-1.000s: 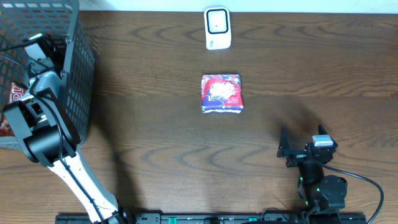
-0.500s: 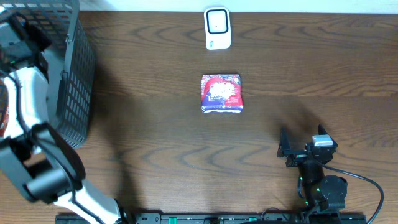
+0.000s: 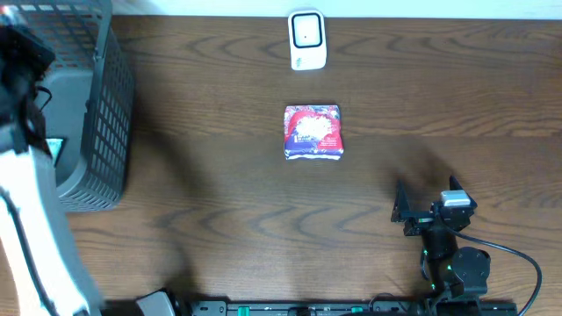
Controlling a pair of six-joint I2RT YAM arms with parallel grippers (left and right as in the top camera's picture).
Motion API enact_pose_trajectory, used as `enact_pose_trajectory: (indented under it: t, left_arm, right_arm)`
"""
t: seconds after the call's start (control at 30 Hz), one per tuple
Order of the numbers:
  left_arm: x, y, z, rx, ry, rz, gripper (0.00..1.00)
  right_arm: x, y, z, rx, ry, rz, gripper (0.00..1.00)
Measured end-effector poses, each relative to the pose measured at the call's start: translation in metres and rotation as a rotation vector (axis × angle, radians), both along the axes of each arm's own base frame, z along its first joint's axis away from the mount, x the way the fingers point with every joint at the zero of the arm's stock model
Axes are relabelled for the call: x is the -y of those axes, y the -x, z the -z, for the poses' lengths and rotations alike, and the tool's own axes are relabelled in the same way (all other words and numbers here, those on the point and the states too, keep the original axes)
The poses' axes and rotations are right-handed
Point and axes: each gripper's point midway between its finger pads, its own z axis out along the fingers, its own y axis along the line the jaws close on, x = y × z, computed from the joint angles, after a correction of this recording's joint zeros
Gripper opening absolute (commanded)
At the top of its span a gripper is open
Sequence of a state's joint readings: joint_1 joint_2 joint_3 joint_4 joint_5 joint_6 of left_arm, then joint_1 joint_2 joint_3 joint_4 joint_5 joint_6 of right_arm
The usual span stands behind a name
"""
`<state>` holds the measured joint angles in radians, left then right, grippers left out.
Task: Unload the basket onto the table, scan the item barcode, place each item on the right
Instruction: 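Carry the orange pack and place it left of the tissue pack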
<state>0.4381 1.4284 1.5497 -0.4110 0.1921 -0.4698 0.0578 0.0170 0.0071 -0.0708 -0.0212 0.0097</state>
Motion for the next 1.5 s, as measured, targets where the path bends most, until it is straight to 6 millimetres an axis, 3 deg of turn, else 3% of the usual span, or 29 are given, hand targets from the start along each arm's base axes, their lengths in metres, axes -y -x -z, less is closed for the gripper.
enact_pose_trajectory:
  t: [0.1, 0.2, 0.47, 0.67, 0.83, 1.03, 1.13, 1.17, 1.27, 1.37, 1.5]
  left_arm:
    - [0.049, 0.016, -0.028, 0.065, 0.058, 0.134, 0.07]
    - [0.103, 0.028, -0.032, 0.049, 0.129, 0.271, 0.07]
    - [0.228, 0.038, 0.010, -0.147, 0.200, 0.607, 0.07]
    - [0.299, 0.037, 0.060, -0.312, 0.132, 0.824, 0.07]
    - [0.328, 0.020, 0.123, -0.480, 0.075, 0.854, 0.07]
    - [0.338, 0.004, 0.209, -0.691, 0.017, 0.823, 0.07]
    - [0.337, 0.000, 0.240, -0.767, 0.011, 0.805, 0.08]
    - [0.337, 0.000, 0.252, -0.795, 0.010, 0.800, 0.13]
    - [0.334, 0.000, 0.280, -0.864, 0.009, 0.787, 0.43]
    - [0.332, 0.004, 0.298, -0.921, 0.009, 0.780, 0.49]
    - [0.330, 0.010, 0.305, -0.956, 0.009, 0.780, 0.51]
  right_arm:
    - [0.000, 0.000, 0.000, 0.000, 0.000, 0.000, 0.99]
    - [0.000, 0.000, 0.000, 0.000, 0.000, 0.000, 0.99]
    - [0.000, 0.000, 0.000, 0.000, 0.000, 0.000, 0.99]
    - [0.000, 0.000, 0.000, 0.000, 0.000, 0.000, 0.99]
    - [0.000, 0.000, 0.000, 0.000, 0.000, 0.000, 0.99]
    - [0.000, 0.000, 0.000, 0.000, 0.000, 0.000, 0.99]
    - [0.000, 0.000, 0.000, 0.000, 0.000, 0.000, 0.99]
    - [0.000, 0.000, 0.000, 0.000, 0.000, 0.000, 0.99]
    - [0.000, 0.000, 0.000, 0.000, 0.000, 0.000, 0.99]
    - [0.000, 0.000, 0.000, 0.000, 0.000, 0.000, 0.99]
    - [0.000, 0.000, 0.000, 0.000, 0.000, 0.000, 0.99]
